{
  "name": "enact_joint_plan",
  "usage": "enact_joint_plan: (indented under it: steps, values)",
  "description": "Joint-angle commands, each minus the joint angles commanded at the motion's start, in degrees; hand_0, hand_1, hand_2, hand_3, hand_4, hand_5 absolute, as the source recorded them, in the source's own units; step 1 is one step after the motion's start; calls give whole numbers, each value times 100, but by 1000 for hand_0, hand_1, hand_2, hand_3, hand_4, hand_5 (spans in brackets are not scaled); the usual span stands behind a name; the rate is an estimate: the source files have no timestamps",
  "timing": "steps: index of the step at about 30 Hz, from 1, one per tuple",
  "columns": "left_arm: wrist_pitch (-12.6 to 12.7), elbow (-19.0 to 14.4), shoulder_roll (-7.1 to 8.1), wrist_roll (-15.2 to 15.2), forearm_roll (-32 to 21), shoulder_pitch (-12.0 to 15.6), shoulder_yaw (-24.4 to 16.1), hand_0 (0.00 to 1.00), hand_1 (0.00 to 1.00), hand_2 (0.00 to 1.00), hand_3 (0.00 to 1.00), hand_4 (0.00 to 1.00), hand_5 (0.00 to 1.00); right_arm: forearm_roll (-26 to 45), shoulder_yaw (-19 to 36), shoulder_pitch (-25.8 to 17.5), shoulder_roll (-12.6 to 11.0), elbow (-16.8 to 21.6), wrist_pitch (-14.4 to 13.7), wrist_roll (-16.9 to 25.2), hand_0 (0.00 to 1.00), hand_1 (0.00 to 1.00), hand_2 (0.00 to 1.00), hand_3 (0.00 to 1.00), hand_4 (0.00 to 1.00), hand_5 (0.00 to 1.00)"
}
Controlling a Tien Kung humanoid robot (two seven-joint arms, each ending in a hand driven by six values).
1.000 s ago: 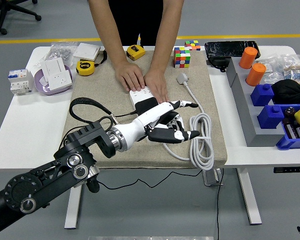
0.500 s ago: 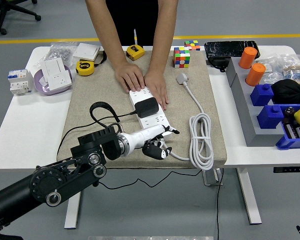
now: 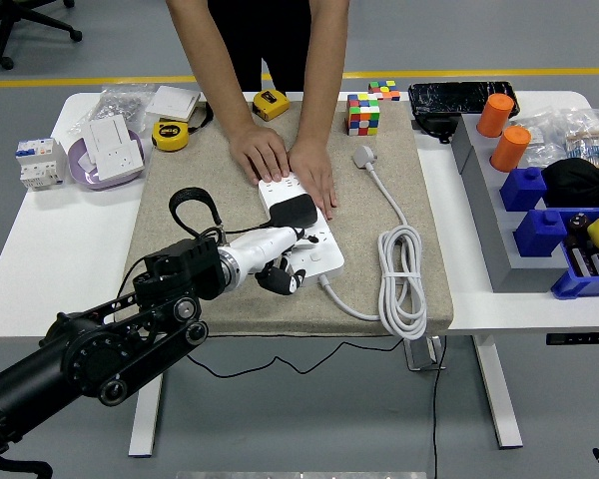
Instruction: Pick up the plug,place it near the board,insert it into the board,press the button
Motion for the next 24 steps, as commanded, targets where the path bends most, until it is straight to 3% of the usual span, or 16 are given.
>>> enact_joint_plan:
  steps: [24]
  values:
    - [-113,79,74,-6,-80,-38,134,100,41,155,857,440,119,-12,64,1,-1,0,-9,1,755,742,723,776,998,967]
